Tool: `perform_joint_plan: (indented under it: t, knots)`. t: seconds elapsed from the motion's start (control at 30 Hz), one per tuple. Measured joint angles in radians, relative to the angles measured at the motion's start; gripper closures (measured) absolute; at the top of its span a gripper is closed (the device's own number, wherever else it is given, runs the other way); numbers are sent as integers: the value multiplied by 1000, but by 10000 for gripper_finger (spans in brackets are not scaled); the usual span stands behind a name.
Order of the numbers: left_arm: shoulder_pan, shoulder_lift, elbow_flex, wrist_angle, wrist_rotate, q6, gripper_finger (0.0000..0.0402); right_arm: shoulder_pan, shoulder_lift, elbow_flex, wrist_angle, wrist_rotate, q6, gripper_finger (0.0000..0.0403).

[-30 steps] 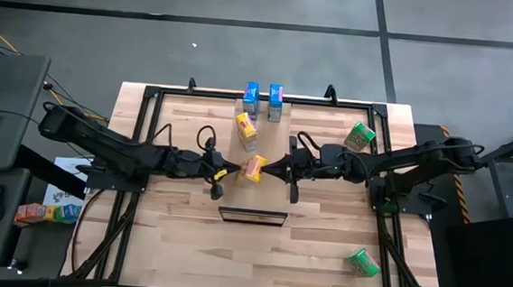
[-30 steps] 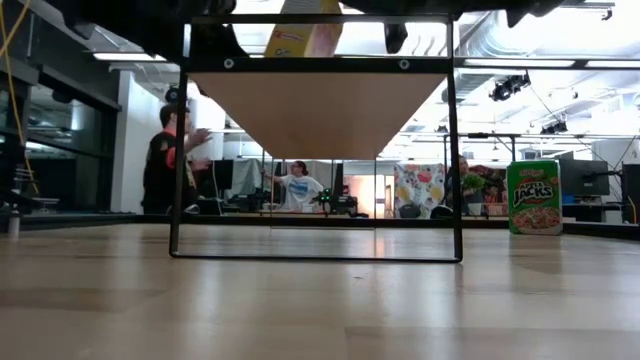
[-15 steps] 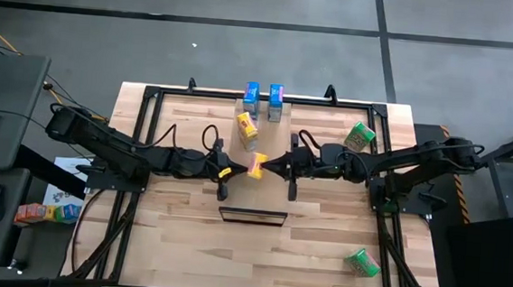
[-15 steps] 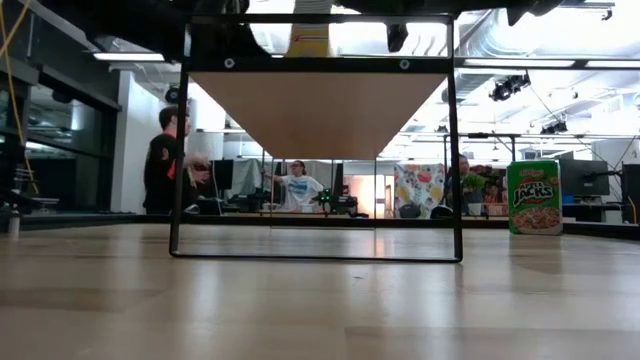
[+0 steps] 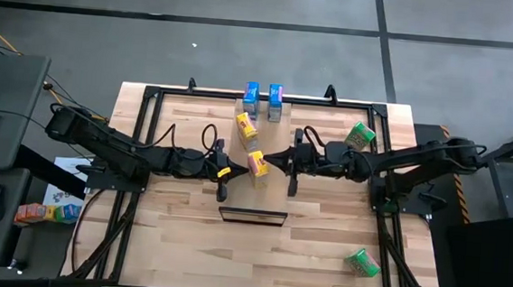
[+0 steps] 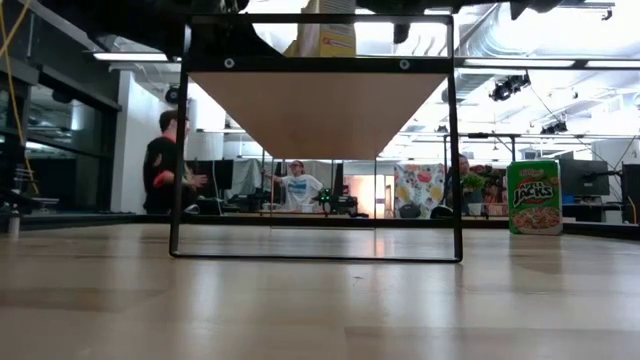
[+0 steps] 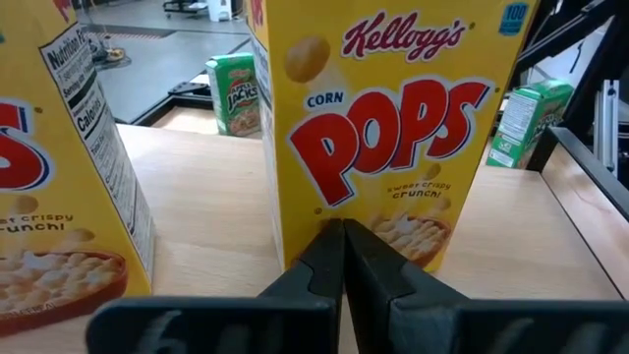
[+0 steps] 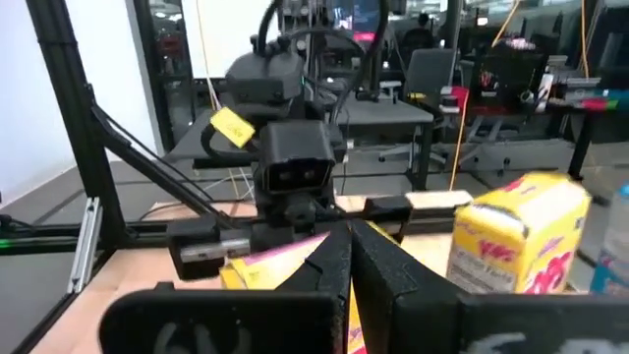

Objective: Stack cereal on shelf
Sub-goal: Put the yellow cereal box on the shelf

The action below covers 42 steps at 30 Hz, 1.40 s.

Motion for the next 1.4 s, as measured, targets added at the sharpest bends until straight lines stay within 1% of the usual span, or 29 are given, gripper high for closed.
perform_joint_plan:
  t: [0.2,0.27,0.37,0.43,0.57,0.63,0.73,0.83,0.9,1.1,1.2,1.3,1.4]
  knots:
    - [11,0,0,1,3,-25,401,1,-88,0,-104,46,2,403]
    - [20,0,0,3,24,-34,401,1,-107,0,-138,56,5,403]
    - [29,-1,0,25,38,-34,401,1,-116,0,-174,61,15,403]
    - [36,-1,1,29,40,-34,401,1,-116,0,-208,60,49,403]
    - [54,-1,1,25,41,-34,401,1,-115,0,-339,52,109,403]
    - [63,-1,1,29,41,-34,401,0,-115,0,-392,21,135,403]
    - [79,-1,1,34,69,-34,401,1,-115,0,-461,-76,164,403]
    - [91,-1,1,53,89,-35,401,2,-114,0,-500,-184,197,403]
    - [96,-1,1,53,90,-35,401,12,-102,0,-498,-217,227,403]
    - [91,-5,1,50,102,-32,401,86,-49,0,-420,-205,254,403]
    - [79,-39,2,50,150,-28,401,134,-34,0,-393,-133,267,403]
    - [57,-90,1,29,159,-14,401,181,-16,0,-337,-32,268,403]
    - [30,-158,1,8,158,18,401,213,16,0,-276,32,268,403]
